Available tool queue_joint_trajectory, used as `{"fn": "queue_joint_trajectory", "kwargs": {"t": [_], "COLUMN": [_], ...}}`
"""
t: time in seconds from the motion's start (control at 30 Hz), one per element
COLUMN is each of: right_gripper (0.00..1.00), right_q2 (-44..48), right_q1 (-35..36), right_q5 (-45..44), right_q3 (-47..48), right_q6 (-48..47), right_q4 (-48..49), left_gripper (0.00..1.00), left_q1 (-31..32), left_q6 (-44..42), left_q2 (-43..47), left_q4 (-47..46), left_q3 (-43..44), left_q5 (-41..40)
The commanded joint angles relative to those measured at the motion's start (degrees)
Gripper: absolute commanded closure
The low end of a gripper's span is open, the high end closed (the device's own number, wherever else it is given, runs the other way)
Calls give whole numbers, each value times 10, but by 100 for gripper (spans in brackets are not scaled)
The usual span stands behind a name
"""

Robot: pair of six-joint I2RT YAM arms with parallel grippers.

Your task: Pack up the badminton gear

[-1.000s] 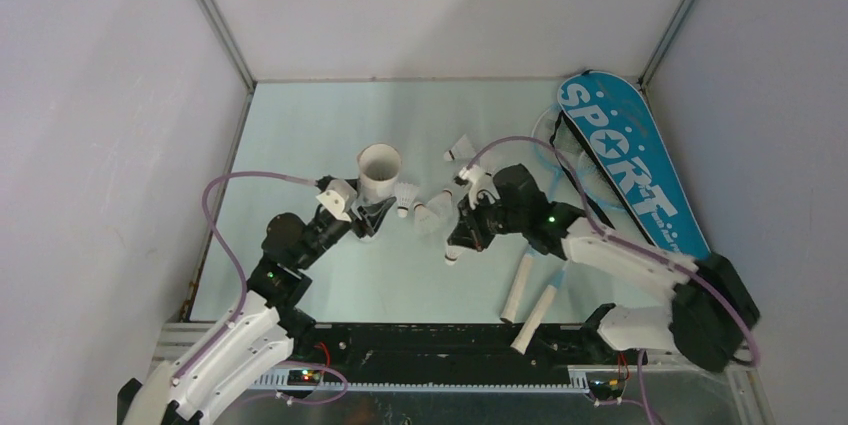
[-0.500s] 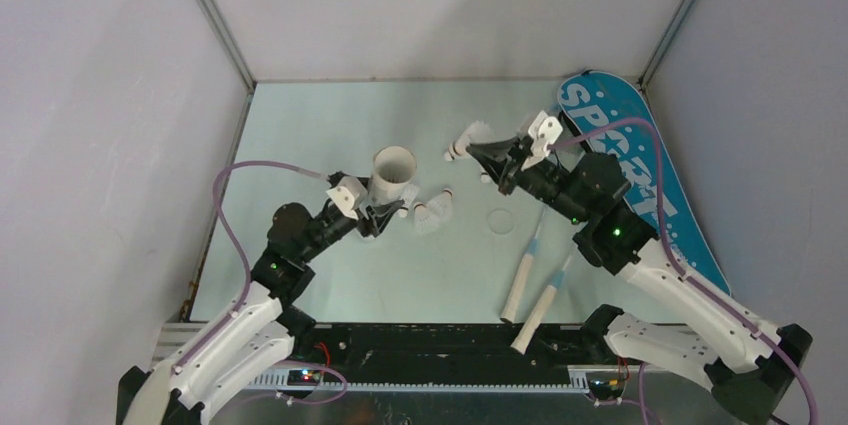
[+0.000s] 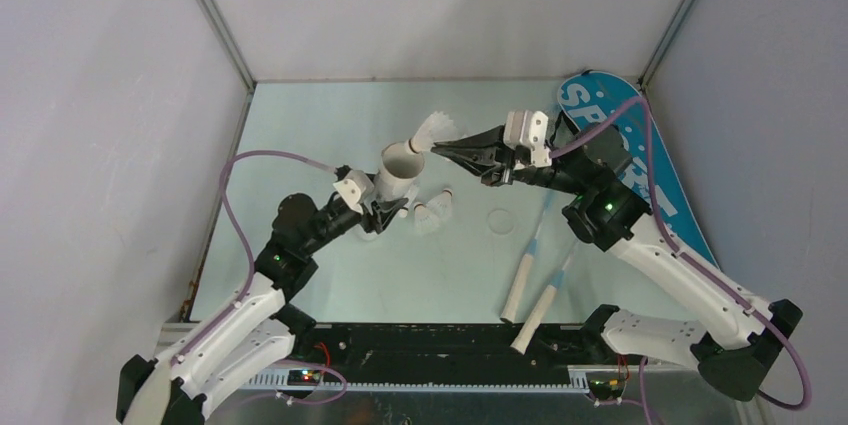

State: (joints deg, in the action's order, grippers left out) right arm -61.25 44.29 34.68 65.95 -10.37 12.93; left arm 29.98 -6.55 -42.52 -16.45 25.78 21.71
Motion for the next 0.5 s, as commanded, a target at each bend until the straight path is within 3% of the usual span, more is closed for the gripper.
{"fn": "queue_joint_trajectory", "kwargs": {"t": [0.0, 0.47], "right_gripper": [100, 100], "right_q2": [-31, -102], "right_q1": [7, 17], "right_q5": [73, 78], "right_q3": [43, 118], "right_q6": [-20, -70], "right_q4": [-9, -159], "left_gripper": [37, 36], "left_q1": [-2, -2], "left_q6": [18, 10], "left_q2": [-24, -22], "left_q4": [96, 97], "left_q3": [-2, -4], "left_q5": [16, 37]}}
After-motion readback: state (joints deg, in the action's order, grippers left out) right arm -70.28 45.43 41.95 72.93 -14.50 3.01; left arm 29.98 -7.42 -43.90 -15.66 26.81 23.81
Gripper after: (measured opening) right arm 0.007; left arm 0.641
